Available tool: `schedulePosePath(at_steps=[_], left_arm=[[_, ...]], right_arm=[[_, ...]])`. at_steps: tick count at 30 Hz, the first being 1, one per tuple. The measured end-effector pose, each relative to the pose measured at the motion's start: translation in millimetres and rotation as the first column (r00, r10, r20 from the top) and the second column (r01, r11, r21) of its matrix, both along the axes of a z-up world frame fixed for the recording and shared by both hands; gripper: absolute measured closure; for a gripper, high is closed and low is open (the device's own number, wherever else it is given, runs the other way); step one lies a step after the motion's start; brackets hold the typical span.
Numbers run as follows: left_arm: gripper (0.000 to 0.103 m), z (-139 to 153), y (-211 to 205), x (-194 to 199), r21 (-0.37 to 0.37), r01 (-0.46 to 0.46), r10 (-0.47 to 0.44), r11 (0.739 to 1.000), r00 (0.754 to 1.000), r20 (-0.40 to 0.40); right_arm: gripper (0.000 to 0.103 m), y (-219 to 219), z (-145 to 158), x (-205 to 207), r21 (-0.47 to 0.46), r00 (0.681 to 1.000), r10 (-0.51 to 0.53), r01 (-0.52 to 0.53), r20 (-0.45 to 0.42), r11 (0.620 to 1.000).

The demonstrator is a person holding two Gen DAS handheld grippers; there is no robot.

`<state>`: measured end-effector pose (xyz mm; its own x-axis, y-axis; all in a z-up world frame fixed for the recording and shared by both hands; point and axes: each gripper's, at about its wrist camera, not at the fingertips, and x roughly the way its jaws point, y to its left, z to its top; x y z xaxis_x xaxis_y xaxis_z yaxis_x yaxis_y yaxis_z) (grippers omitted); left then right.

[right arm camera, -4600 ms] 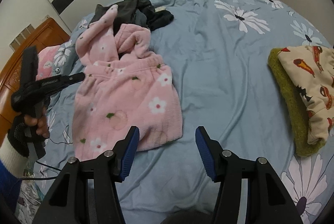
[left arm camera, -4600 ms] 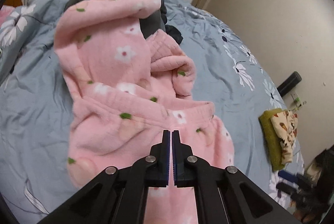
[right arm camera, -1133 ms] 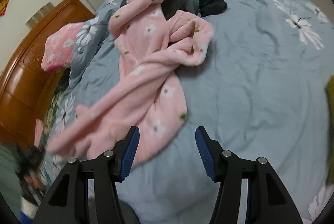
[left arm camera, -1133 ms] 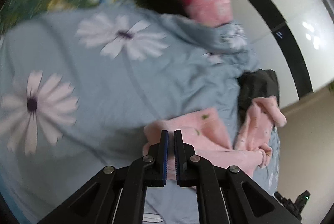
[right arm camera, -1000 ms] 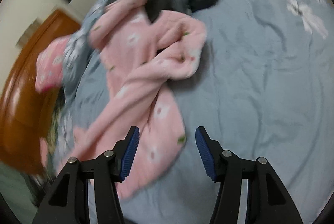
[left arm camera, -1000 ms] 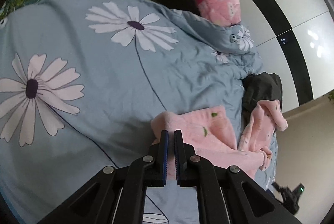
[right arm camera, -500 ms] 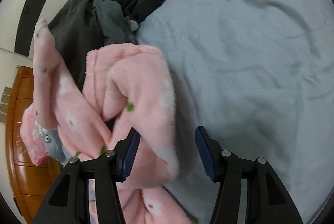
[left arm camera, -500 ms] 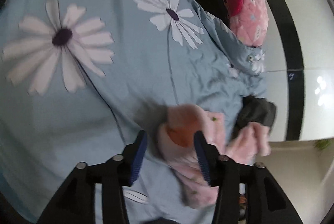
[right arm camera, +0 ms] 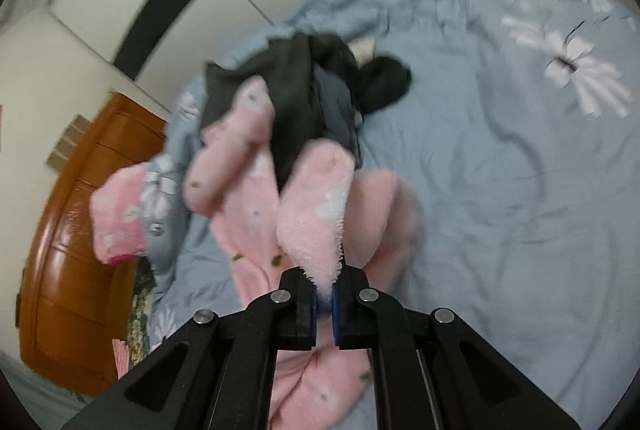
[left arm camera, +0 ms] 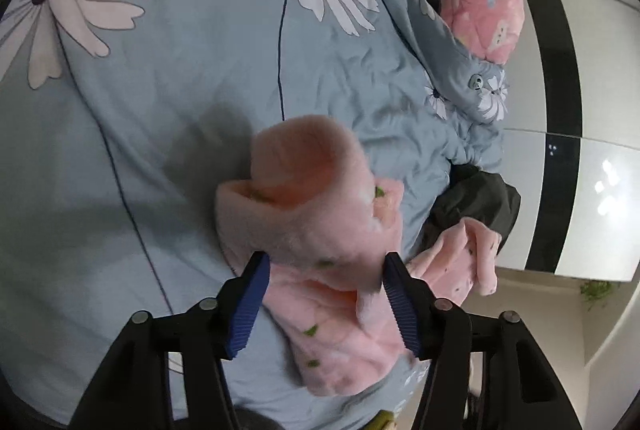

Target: Fold clothes

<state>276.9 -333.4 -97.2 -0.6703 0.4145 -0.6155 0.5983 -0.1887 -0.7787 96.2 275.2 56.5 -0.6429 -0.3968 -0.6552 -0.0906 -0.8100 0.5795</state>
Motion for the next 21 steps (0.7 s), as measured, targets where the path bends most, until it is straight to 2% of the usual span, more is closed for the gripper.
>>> schedulePosePath(at_steps=[1,2,3,4,8,11,14,15,18,21], left_arm=[[0.064,-0.5,0.8,-2.4,0.004,-0.001,0.001,1.0,1.0,-0.005],[0.072,-2.0,1.2,-3.5,0.015,-0.006,0.006,1.0,1.0,-0.005],[0.084,-3.5,1.5,-4.5,0.027,-0.011,0.011,1.0,1.0,-0.006],[0.093,-5.1,1.9,-5.5,0.038,-0.015,0.016,0.999,1.0,-0.006],[0.098,5.2,11.1,-14.7,0.009,0.008,-0.007,1.0,1.0,-0.027],[0.099,21.8,17.6,-35.3,-0.017,0.05,-0.051,0.999,0.997,-0.062],[0.099,53.9,20.7,-67.1,-0.042,0.087,-0.092,0.995,0.988,-0.125],[0.1,66.9,21.3,-78.8,-0.052,0.098,-0.105,0.994,0.983,-0.15],[0.1,129.4,17.6,-101.0,-0.136,0.114,-0.147,0.984,0.953,-0.265],[0.1,187.3,10.1,-112.1,-0.21,0.105,-0.18,0.972,0.907,-0.38]], right_arm=[[0.098,8.9,7.0,14.8,-0.008,1.0,-0.005,0.005,-0.017,1.0],[0.098,17.7,14.1,29.7,-0.017,0.999,-0.011,0.01,-0.035,1.0],[0.098,25.8,19.7,43.4,-0.024,0.999,-0.021,0.02,-0.045,1.0],[0.098,35.2,23.4,59.0,-0.027,0.998,-0.038,0.036,-0.049,0.999],[0.098,58.2,30.1,109.7,-0.061,0.993,-0.109,0.107,-0.037,0.992],[0.098,76.5,16.5,119.7,-0.08,0.987,-0.159,0.161,0.032,0.984],[0.098,82.7,23.3,118.3,-0.104,0.986,-0.163,0.165,0.029,0.981],[0.098,80.5,34.1,113.3,-0.099,0.988,-0.154,0.154,0.008,0.983],[0.098,72.0,84.1,104.2,-0.072,0.988,-0.111,0.104,-0.11,0.992],[0.098,67.1,137.8,111.7,-0.058,0.96,-0.088,0.076,-0.266,0.995]])
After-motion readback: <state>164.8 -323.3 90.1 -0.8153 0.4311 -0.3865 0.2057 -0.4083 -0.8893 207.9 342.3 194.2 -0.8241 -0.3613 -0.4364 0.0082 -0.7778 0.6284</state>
